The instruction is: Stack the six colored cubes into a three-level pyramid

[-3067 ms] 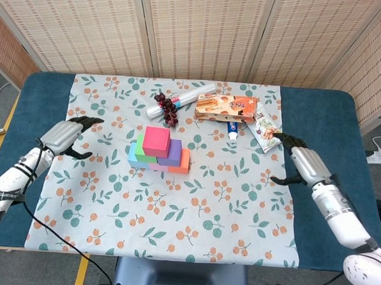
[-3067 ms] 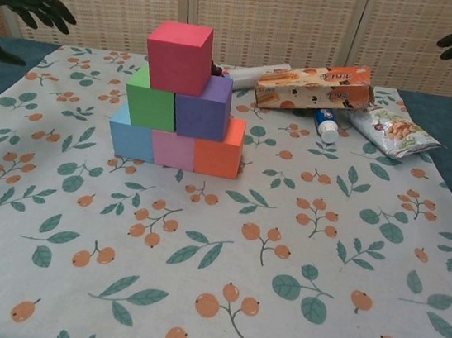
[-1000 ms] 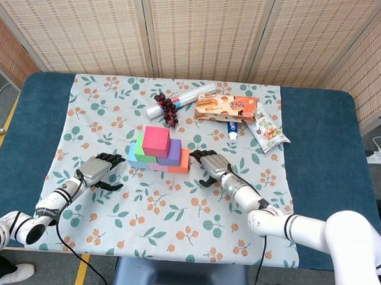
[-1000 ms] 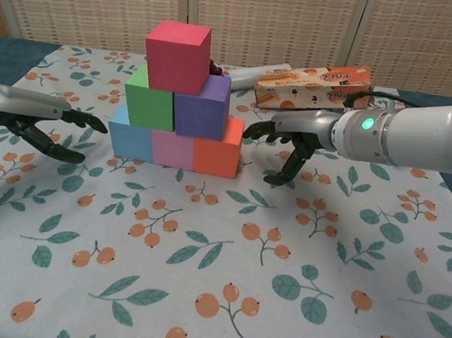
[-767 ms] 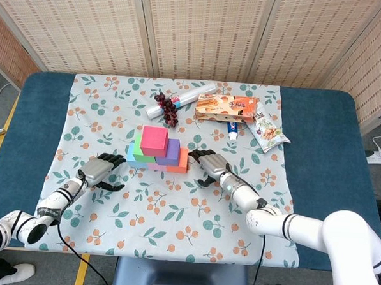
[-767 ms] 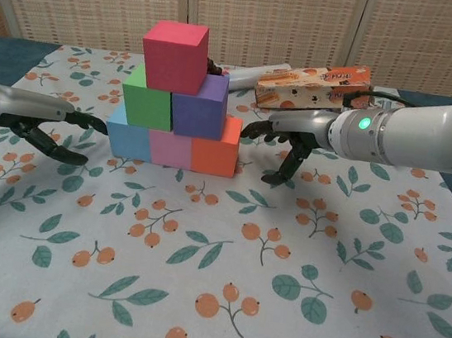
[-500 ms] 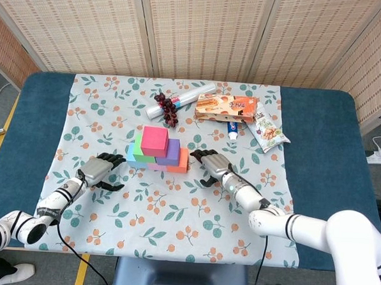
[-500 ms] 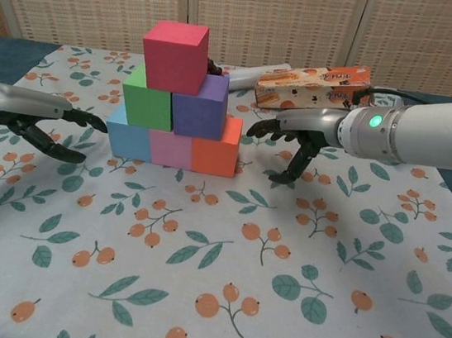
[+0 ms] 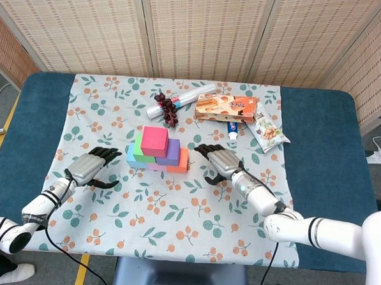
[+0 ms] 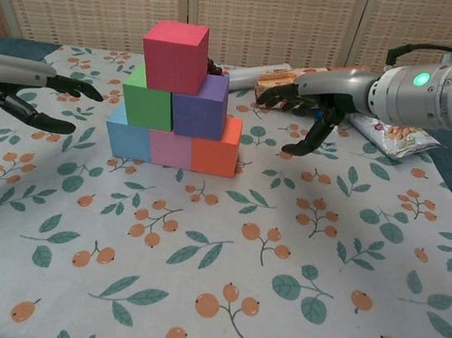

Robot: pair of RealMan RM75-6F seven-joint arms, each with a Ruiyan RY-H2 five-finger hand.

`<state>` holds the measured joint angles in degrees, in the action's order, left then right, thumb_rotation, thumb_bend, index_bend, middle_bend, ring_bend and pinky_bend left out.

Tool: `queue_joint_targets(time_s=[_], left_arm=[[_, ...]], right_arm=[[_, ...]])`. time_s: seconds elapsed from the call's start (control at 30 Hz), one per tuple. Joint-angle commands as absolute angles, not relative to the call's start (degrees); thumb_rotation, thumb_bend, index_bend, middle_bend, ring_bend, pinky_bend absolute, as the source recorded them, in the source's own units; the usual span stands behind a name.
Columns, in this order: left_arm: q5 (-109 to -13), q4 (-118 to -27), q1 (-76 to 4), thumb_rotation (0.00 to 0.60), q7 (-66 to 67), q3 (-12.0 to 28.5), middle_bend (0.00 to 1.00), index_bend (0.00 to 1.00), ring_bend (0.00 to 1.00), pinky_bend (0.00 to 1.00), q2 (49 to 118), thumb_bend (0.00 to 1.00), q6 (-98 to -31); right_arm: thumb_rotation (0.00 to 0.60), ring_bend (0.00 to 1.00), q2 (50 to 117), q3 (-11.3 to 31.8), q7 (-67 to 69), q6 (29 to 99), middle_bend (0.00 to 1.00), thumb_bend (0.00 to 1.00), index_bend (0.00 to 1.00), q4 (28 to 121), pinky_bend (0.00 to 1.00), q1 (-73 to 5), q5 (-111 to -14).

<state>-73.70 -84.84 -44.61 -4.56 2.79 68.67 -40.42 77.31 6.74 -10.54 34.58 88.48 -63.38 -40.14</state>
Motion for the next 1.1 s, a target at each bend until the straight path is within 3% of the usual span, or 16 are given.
queue_joint_targets(time_s=[0.03,1.1], left_arm=[[-74.0,-85.2,-45.0,0.199,-4.0,2.9,0.0,0.03,0.0,0.0,68.8,0.28,-40.0],[-71.7,-85.8,-46.7,0.197,-0.8,3.9,0.0,0.03,0.0,0.0,70.4,0.28,-38.4]], right_arm=[[0.6,0.0,78.3,6.8,-10.7,34.1,0.0,0.31,0.0,87.8,0.0,-64.2,-39.6],[0.6,0.0,82.5,6.5,-12.0,34.4,0.0,0.31,0.0,84.9,0.0,-68.2,-36.0]])
